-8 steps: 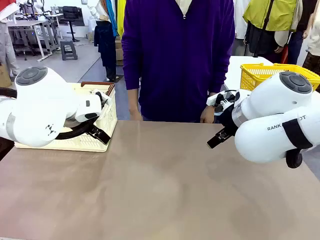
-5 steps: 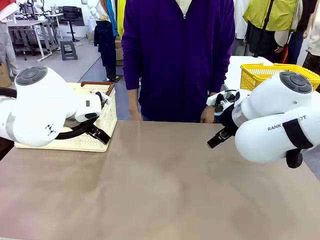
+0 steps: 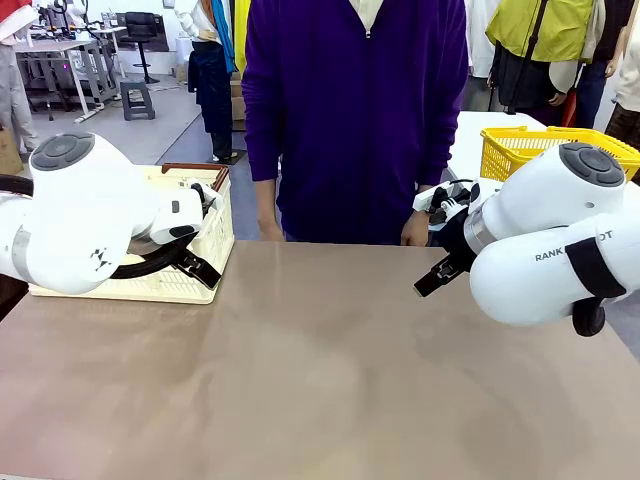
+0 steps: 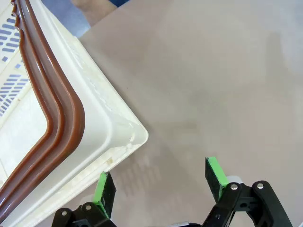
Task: Place the drinks into the Shopping basket.
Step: Pick up one drink and place it into the Shopping basket.
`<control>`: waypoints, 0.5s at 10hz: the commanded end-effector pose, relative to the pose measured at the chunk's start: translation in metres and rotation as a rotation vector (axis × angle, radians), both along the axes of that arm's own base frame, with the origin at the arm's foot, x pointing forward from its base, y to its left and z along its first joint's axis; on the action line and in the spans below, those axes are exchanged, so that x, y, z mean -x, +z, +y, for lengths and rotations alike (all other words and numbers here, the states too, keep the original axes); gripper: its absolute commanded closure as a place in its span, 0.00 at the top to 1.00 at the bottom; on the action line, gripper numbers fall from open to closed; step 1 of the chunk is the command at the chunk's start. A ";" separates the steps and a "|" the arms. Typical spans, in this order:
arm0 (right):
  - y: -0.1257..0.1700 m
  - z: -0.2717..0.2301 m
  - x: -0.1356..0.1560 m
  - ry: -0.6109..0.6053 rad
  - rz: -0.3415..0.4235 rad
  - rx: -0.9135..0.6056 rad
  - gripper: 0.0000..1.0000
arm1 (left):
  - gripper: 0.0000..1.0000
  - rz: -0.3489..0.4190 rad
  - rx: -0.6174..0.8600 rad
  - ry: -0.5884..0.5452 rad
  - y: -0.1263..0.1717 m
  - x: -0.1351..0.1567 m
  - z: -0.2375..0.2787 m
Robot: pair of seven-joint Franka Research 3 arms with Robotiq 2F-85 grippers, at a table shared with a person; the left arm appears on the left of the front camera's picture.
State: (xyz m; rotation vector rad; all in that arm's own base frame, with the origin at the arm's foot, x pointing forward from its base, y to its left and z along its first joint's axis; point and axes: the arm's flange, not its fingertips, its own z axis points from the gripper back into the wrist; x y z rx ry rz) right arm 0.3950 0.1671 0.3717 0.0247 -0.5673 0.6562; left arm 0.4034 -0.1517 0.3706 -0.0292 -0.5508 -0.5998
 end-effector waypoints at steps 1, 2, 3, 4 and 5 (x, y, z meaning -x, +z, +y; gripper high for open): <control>0.000 0.000 0.000 -0.001 0.000 -0.001 1.00 | 1.00 0.000 0.000 0.000 0.000 0.000 0.000; 0.000 0.000 0.000 -0.001 0.000 -0.001 1.00 | 1.00 0.000 0.000 0.000 0.000 0.000 0.000; 0.000 0.000 0.000 -0.001 0.000 -0.001 1.00 | 1.00 0.000 0.000 0.000 0.000 0.000 0.000; 0.000 0.000 0.000 -0.001 0.000 -0.001 1.00 | 1.00 0.000 0.000 0.000 0.000 0.000 0.000; 0.000 0.000 0.000 -0.001 0.000 -0.001 1.00 | 1.00 0.000 0.000 0.000 0.000 0.000 0.000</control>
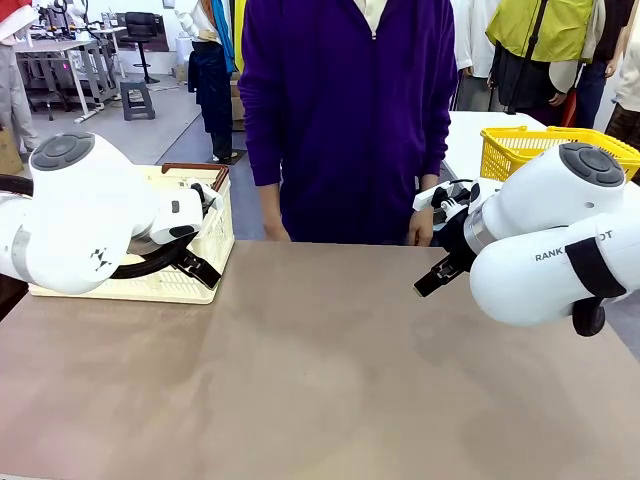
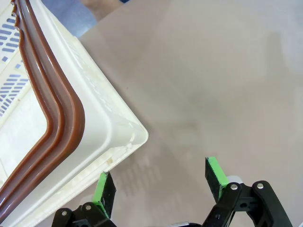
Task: Place the drinks into the Shopping basket.
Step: Pick up one drink and place it into the Shopping basket.
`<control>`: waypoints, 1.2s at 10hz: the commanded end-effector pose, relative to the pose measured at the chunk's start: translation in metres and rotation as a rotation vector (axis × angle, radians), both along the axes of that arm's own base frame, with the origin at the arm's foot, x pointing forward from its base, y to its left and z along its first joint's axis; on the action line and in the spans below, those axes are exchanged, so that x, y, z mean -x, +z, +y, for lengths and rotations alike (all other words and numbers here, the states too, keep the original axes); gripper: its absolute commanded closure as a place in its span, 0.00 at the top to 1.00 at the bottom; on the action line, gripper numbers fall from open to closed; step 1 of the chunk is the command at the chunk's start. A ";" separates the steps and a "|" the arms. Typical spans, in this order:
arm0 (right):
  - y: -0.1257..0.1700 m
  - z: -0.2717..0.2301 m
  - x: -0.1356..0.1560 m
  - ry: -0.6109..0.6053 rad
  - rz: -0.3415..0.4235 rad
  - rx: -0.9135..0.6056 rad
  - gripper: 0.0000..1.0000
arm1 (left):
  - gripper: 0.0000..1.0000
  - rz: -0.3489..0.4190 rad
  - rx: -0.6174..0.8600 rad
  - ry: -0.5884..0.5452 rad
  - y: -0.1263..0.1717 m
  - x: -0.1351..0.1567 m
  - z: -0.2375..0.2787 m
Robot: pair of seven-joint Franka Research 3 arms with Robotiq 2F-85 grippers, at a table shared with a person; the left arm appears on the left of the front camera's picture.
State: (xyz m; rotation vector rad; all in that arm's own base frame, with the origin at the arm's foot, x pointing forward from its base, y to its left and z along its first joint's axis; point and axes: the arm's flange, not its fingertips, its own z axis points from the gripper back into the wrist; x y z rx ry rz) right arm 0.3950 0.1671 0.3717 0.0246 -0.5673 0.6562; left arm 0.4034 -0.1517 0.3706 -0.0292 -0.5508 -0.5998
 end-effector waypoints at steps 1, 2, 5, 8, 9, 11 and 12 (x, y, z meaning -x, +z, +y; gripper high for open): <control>0.000 0.000 0.000 -0.001 0.000 -0.001 1.00 | 1.00 0.000 0.000 0.000 0.000 0.000 0.000; 0.000 0.000 0.000 -0.001 0.000 -0.001 1.00 | 1.00 0.000 0.000 0.000 0.000 0.000 0.000; 0.000 0.000 0.000 -0.001 0.000 -0.001 1.00 | 1.00 0.000 0.000 0.000 0.000 0.000 0.000; 0.028 -0.027 0.014 -0.007 0.297 -0.168 1.00 | 1.00 0.369 0.171 -0.208 0.032 0.020 0.010; 0.052 -0.048 0.022 -0.193 0.469 -0.268 1.00 | 1.00 0.494 0.310 -0.362 0.055 0.035 0.019; 0.090 -0.106 0.037 -0.103 0.648 -0.612 1.00 | 1.00 0.584 0.661 -0.547 0.094 0.053 0.051; 0.101 -0.142 0.041 -0.086 0.671 -0.784 1.00 | 1.00 0.547 0.791 -0.508 0.111 0.059 0.075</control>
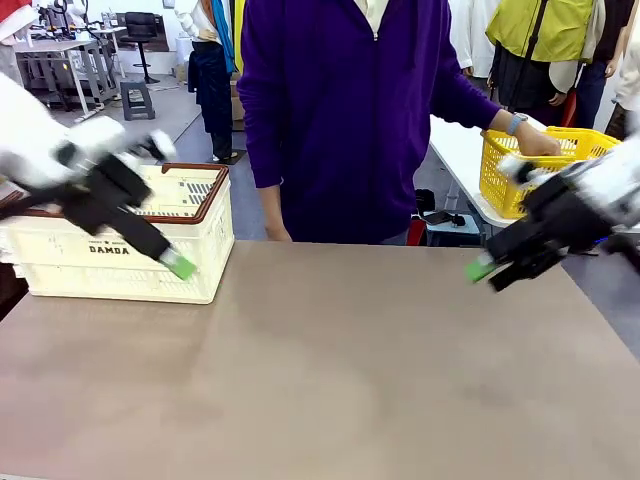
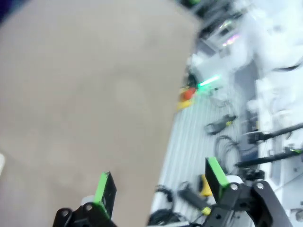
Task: Place the drinks into the Shopping basket.
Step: Pick up one drink and place it into the Shopping basket.
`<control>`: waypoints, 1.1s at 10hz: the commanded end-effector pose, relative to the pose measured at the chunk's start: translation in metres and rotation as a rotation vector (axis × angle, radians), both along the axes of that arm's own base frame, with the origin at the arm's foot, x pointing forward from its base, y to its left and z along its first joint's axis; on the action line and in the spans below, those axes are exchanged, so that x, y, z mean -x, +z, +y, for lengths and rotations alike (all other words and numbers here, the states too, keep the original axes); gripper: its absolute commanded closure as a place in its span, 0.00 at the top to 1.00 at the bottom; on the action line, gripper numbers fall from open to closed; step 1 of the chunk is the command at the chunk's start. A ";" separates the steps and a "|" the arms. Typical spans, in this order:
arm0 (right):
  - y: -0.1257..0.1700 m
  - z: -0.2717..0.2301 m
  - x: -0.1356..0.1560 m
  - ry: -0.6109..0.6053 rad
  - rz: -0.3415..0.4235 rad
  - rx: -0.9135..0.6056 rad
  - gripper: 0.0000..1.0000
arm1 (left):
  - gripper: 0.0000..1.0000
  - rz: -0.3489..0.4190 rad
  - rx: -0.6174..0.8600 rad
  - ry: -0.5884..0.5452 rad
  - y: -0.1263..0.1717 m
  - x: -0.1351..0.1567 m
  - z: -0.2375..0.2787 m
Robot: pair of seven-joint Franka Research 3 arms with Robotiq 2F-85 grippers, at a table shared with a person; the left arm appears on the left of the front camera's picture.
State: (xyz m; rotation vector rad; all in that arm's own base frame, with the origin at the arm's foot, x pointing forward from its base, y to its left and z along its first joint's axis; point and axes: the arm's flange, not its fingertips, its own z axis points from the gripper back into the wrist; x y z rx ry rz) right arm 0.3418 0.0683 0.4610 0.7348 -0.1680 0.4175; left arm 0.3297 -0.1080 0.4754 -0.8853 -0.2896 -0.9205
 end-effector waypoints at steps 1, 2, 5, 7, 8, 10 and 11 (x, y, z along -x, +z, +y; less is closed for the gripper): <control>0.017 -0.086 -0.010 -0.131 0.141 -0.336 1.00 | 1.00 0.159 0.247 0.113 0.021 -0.010 0.070; 0.013 -0.126 -0.007 -0.196 0.156 -0.437 1.00 | 1.00 0.116 0.325 0.216 0.029 -0.004 0.118; -0.034 -0.244 0.013 -0.464 0.192 -0.692 1.00 | 1.00 0.102 0.581 0.671 -0.001 0.022 0.282; -0.070 -0.286 0.033 -0.617 0.174 -0.803 1.00 | 1.00 0.208 0.736 0.912 -0.056 0.041 0.343; -0.077 -0.285 0.031 -0.669 0.152 -0.752 1.00 | 1.00 0.231 0.723 1.000 -0.068 0.038 0.349; -0.066 -0.289 0.045 -0.607 0.218 -0.737 1.00 | 1.00 0.197 0.623 0.872 -0.039 0.063 0.350; -0.066 -0.289 0.045 -0.607 0.218 -0.737 1.00 | 1.00 0.197 0.623 0.872 -0.039 0.063 0.350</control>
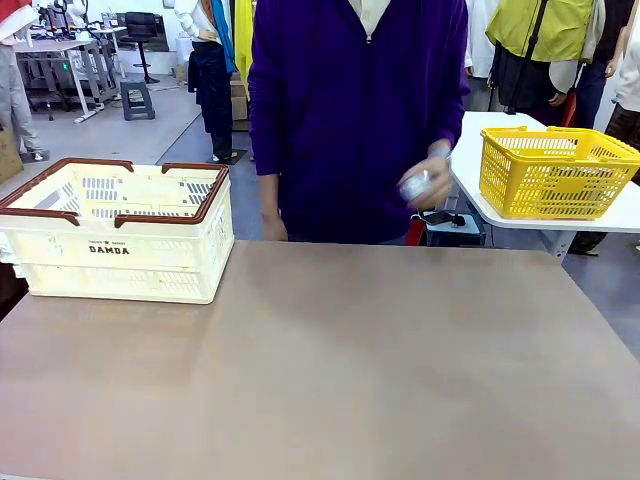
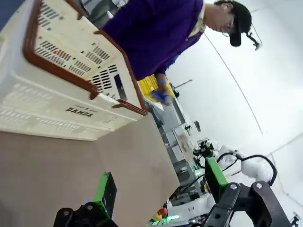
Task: Place the drinks into the Shopping basket.
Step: Pick up one drink and place it into the Shopping basket.
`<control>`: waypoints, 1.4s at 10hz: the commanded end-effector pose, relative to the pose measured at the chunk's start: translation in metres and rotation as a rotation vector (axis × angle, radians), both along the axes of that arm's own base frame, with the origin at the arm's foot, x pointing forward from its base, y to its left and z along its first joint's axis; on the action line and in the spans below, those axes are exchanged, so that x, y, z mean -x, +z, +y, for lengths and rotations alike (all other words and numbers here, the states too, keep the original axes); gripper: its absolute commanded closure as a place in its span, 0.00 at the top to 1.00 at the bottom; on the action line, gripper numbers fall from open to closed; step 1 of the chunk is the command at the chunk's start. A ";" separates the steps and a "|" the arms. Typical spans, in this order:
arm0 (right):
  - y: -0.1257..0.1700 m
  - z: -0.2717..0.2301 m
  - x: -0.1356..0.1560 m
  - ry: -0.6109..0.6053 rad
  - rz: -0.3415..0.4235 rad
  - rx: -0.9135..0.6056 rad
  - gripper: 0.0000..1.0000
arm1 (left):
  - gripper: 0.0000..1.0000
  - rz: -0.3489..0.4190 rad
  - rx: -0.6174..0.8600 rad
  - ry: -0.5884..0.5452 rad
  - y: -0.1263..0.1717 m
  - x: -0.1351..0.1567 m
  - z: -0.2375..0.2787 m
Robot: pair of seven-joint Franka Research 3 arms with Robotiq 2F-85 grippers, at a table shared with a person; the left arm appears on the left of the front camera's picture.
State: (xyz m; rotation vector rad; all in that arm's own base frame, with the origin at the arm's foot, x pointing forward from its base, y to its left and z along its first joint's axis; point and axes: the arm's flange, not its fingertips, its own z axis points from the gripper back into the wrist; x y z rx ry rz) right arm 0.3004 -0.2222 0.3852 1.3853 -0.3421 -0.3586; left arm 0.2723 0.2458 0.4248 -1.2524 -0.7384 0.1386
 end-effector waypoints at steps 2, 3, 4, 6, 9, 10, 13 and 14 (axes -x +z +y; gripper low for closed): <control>0.010 0.002 0.004 0.023 -0.008 0.003 1.00 | 1.00 -0.026 -0.018 -0.031 0.012 0.006 -0.004; 0.010 0.002 0.004 0.023 -0.008 0.003 1.00 | 1.00 -0.026 -0.018 -0.031 0.012 0.006 -0.004; 0.010 0.002 0.004 0.023 -0.008 0.003 1.00 | 1.00 -0.026 -0.018 -0.031 0.012 0.006 -0.004; 0.010 0.002 0.004 0.023 -0.008 0.003 1.00 | 1.00 -0.026 -0.018 -0.031 0.012 0.006 -0.004; 0.010 0.002 0.004 0.023 -0.008 0.003 1.00 | 1.00 -0.026 -0.018 -0.031 0.012 0.006 -0.004; 0.010 0.002 0.004 0.023 -0.008 0.003 1.00 | 1.00 -0.026 -0.018 -0.031 0.012 0.006 -0.004; 0.010 0.002 0.004 0.023 -0.008 0.003 1.00 | 1.00 -0.026 -0.018 -0.031 0.012 0.006 -0.004; 0.010 0.002 0.004 0.023 -0.008 0.003 1.00 | 1.00 -0.026 -0.018 -0.031 0.012 0.006 -0.004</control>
